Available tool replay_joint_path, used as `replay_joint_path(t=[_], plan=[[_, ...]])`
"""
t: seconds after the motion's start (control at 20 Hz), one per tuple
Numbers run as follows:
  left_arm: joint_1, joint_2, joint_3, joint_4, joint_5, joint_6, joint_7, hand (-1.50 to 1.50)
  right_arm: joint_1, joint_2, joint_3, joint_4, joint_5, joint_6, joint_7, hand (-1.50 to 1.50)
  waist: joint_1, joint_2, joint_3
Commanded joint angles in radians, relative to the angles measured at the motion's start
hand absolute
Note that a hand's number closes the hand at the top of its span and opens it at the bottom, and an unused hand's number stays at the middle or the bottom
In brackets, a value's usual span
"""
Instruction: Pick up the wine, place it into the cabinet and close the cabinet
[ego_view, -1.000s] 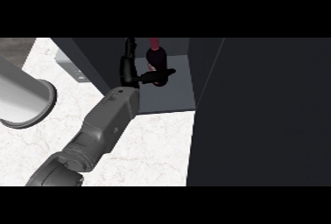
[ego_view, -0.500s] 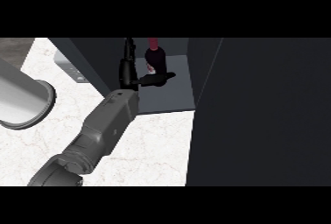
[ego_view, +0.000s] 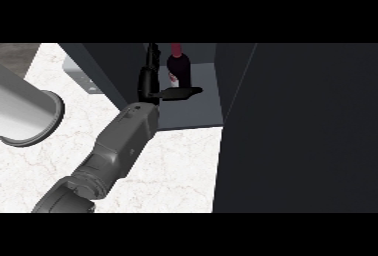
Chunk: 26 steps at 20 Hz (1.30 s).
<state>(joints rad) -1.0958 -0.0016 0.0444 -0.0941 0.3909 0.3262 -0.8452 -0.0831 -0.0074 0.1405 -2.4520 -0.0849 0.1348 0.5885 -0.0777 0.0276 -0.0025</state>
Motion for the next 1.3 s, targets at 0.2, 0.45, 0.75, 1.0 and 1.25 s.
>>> replay_joint_path(t=[0.2,0.45,0.75,1.0,1.25], plan=[[0.066,0.002,0.015,-0.009,0.054,-0.078,-0.047,-1.5,0.004,0.007,0.053,-0.049,0.005,-0.037,0.041,-1.5,0.004,-0.011,0.001],[0.066,0.001,0.0,-0.034,0.091,-0.109,-0.02,-1.5,0.05,0.007,0.049,-0.011,0.01,-0.023,-0.025,-1.5,0.028,-0.02,0.002],[0.084,0.002,-0.064,-0.057,0.158,-0.127,-0.02,-1.5,0.034,-0.019,-0.013,-0.066,-0.066,-0.012,0.04,-1.5,0.014,-0.022,0.002],[0.148,0.002,-0.176,-0.162,0.229,-0.108,0.023,-1.5,0.001,-0.028,-0.031,-0.079,-0.065,-0.025,0.081,-1.5,0.031,-0.031,0.003],[0.302,0.002,-0.391,-0.379,0.322,-0.016,0.059,-1.5,0.041,0.004,0.051,-0.061,0.034,-0.046,0.042,-1.5,0.044,-0.033,0.002]])
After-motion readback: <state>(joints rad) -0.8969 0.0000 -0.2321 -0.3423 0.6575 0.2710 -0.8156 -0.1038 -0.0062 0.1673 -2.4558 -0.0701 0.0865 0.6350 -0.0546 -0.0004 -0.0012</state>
